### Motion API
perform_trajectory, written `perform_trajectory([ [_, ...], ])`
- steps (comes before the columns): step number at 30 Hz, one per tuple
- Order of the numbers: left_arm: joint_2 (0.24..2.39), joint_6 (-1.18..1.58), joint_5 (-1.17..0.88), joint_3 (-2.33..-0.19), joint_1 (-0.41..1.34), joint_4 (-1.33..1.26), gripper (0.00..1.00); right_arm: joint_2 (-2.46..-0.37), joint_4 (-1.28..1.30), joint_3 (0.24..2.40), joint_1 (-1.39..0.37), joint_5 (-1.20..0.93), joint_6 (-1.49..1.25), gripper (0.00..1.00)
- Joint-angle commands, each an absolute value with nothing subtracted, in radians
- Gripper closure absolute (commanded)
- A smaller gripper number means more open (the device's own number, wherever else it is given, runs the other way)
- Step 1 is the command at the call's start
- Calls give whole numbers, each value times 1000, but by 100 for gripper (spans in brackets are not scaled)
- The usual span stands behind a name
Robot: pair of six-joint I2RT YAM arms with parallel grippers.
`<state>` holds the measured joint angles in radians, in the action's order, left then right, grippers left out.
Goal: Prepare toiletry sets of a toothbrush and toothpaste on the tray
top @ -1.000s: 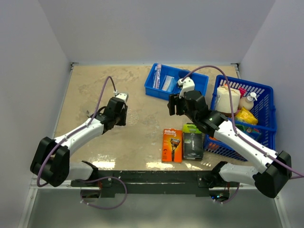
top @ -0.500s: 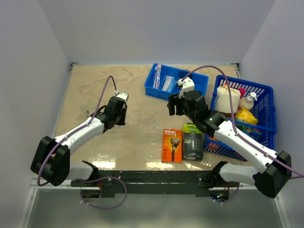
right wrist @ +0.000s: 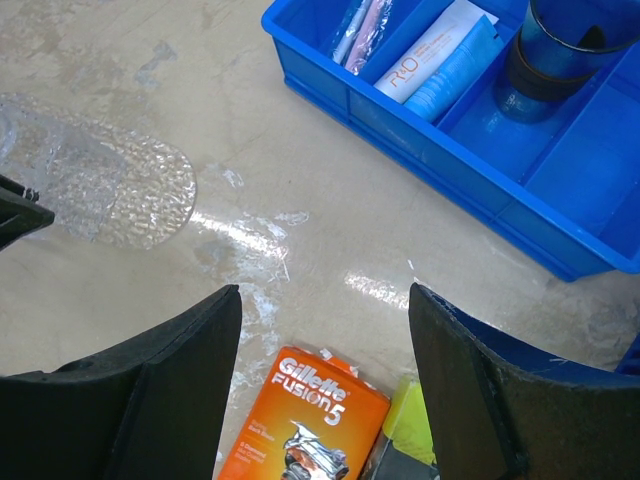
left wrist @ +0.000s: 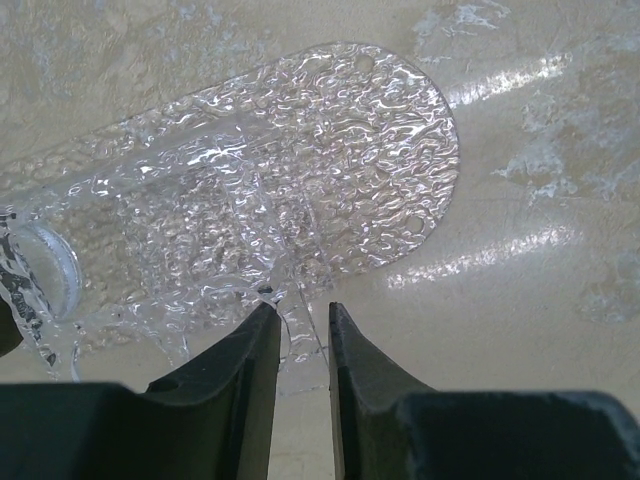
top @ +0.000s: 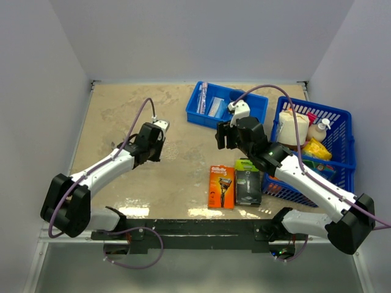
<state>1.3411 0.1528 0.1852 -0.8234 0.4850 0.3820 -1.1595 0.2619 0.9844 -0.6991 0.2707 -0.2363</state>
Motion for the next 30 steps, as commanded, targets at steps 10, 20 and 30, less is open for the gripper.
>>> perform_trajectory([
  [10,1328,60,137,-873,425,347,100,-1147,238,980,-695,279,-255,30],
  [20,1336,34,77,-885,364,331,100,-1149,239,979,-693,276,-258,30],
  [30,1353,15,77,-879,344,334,100,-1151,236,974,-695,273,-259,30],
])
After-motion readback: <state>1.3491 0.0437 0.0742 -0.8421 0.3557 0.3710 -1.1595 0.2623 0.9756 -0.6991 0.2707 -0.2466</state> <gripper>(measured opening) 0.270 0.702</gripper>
